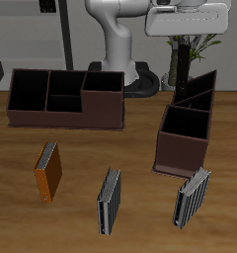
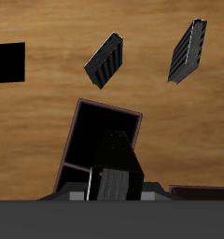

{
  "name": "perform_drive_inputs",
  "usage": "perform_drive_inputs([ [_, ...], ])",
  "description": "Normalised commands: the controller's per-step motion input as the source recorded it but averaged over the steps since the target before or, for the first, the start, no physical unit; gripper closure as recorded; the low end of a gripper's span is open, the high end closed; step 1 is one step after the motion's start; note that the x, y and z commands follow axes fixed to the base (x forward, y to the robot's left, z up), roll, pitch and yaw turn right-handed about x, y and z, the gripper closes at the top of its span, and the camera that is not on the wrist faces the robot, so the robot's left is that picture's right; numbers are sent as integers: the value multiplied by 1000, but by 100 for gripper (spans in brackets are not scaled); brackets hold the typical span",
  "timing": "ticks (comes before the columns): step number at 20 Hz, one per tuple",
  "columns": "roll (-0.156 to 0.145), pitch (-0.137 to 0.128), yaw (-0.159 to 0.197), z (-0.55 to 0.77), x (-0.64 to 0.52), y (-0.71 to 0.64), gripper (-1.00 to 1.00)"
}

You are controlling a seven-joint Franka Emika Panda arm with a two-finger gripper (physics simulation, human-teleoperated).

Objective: Place the black book into the left desk caddy's right compartment

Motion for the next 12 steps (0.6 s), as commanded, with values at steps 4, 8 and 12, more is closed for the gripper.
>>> perform_drive_inputs([
  [4,-33,1,-12,15,289,164,100],
  [8,-12,26,-41,1,269,181,100],
  [12,-2,21,-18,-71,159,176,100],
])
